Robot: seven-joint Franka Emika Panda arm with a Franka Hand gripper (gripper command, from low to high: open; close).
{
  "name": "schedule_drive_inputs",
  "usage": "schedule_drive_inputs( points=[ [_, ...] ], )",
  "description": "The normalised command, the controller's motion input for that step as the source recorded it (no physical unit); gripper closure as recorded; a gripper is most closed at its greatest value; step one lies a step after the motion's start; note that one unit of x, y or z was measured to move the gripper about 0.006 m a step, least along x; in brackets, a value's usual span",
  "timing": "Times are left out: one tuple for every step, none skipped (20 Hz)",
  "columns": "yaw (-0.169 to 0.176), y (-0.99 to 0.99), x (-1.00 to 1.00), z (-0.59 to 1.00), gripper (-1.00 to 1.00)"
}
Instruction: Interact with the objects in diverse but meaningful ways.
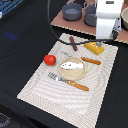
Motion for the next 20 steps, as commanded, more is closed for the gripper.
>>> schedule_drive_inputs(
  points=[
    [0.087, -0.51, -0.5, -0.03, -1.0],
    [0.079, -0.52, -0.52, -0.05, -1.0],
    [0.071, -0.53, -0.55, -0.07, -1.0],
    [0.066, -0.54, -0.56, -0.08, -1.0],
    [0.066, -0.54, -0.56, -0.12, -1.0],
    [0.066, -0.53, -0.58, -0.16, -1.0],
    [0.069, -0.51, -0.58, -0.18, -1.0],
    [0.07, -0.48, -0.6, -0.21, -1.0],
    [0.06, -0.35, -0.58, -0.21, -1.0],
    [0.044, -0.19, -0.48, -0.17, -1.0],
    [0.039, -0.19, -0.44, -0.2, -1.0],
    [0.038, -0.22, -0.47, -0.25, -1.0],
    [0.036, -0.19, -0.47, -0.23, -1.0],
    [0.036, -0.17, -0.43, -0.22, -1.0],
    [0.035, -0.15, -0.38, -0.22, -1.0],
    [0.035, -0.14, -0.4, -0.21, -1.0],
    [0.034, -0.12, -0.43, -0.21, -1.0],
    [0.033, -0.08, -0.33, -0.2, -1.0],
    [0.032, -0.07, -0.26, -0.16, -1.0],
    [0.032, -0.07, -0.25, -0.17, -1.0]
  ],
)
